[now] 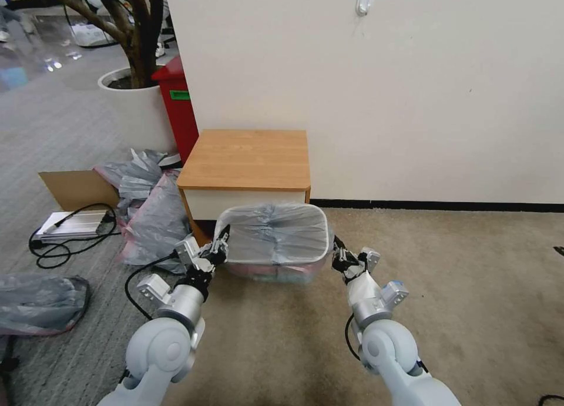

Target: Pick up the garbage bag from the table and place it over the trash can.

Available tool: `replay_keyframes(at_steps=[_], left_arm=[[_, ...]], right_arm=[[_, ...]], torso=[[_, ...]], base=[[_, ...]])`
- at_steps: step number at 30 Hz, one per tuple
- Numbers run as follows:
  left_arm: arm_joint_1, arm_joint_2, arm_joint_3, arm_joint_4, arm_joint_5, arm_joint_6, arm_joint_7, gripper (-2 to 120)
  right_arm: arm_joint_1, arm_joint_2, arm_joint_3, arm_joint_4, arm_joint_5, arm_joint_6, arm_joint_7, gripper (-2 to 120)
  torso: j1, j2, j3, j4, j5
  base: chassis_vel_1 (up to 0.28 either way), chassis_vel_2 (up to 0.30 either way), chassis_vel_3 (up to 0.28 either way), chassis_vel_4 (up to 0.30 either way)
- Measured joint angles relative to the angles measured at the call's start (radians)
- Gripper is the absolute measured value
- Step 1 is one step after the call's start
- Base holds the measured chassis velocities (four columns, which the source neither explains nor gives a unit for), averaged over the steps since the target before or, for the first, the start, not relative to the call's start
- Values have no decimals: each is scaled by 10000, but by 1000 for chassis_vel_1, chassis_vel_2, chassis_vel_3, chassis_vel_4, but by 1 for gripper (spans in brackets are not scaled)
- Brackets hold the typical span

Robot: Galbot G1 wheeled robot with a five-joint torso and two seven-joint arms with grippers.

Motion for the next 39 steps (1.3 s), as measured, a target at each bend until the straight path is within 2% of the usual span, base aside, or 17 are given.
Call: replay_keyframes(at_steps=[6,12,15,16,18,20,21,26,28,29,31,32,33,34,36,37,39], left_arm=[[99,-21,-10,-99,-86,75,47,8],[113,-10,-23,-82,-79,116,105,8],[50,94,-91,28,-29,143,72,8],[50,94,-91,28,-29,143,72,8],[-76,256,-137,145,120,154,-64,8],[-206,445,-183,319,473,152,-121,8],[-206,445,-183,319,473,152,-121,8],[-302,786,-150,428,855,210,-221,8],[-282,1009,21,421,1182,260,-241,8],[-282,1009,21,421,1182,260,-241,8],[-265,1191,219,388,1651,265,-242,8],[-264,1238,285,367,1808,265,-242,8],[-267,1291,371,341,1986,265,-241,8],[-267,1291,371,341,1986,265,-241,8],[-294,1387,583,217,2541,264,-235,8],[-294,1387,583,217,2541,264,-235,8],[-284,1409,674,117,2910,256,-212,8]], right_arm=[[347,186,31,-781,-877,310,-120,0],[193,118,111,-422,-900,267,-117,0],[-256,-188,187,192,-656,193,-113,11],[-256,-188,187,192,-656,193,-113,11],[-706,-480,290,743,-289,170,-120,22],[-1166,-683,575,1337,19,96,-121,31],[-1166,-683,575,1337,19,96,-121,31],[-1613,-892,1345,2841,499,-209,122,50],[-1486,-1507,1625,4120,730,-872,258,60],[-1486,-1507,1625,4120,730,-872,258,60],[-1064,-2373,1562,5083,942,-1736,261,69],[-853,-2713,1440,5329,981,-2086,220,69],[-483,-3162,1245,5583,1013,-2619,77,65],[-483,-3162,1245,5583,1013,-2619,77,65],[918,-4384,293,5957,1003,-4516,-531,53],[918,-4384,293,5957,1003,-4516,-531,53],[1948,-4999,-641,5981,908,-5506,-833,44]], torso=[[0,0,0,0,0],[0,0,0,0,0],[0,0,0,1,0],[0,0,0,1,0],[0,0,-1,0,0],[0,0,0,-1,-1],[0,0,0,-1,-1],[0,0,-1,-1,2],[0,0,-1,-2,0],[0,0,-1,-2,0],[0,0,-1,-1,-2],[0,0,0,-2,-2],[0,0,-1,0,0],[0,0,-1,0,0],[0,0,0,1,2],[0,0,0,1,2],[0,0,-1,1,0]], base=[[0,0,0,0],[0,0,0,0],[0,0,0,0],[0,0,0,0],[0,0,0,0],[0,0,0,0],[0,0,0,0],[0,0,0,0],[0,0,0,0],[0,0,0,0],[0,0,0,0],[0,0,0,0],[0,0,0,0],[0,0,0,0],[0,0,0,0],[0,0,0,0],[0,0,0,0]])
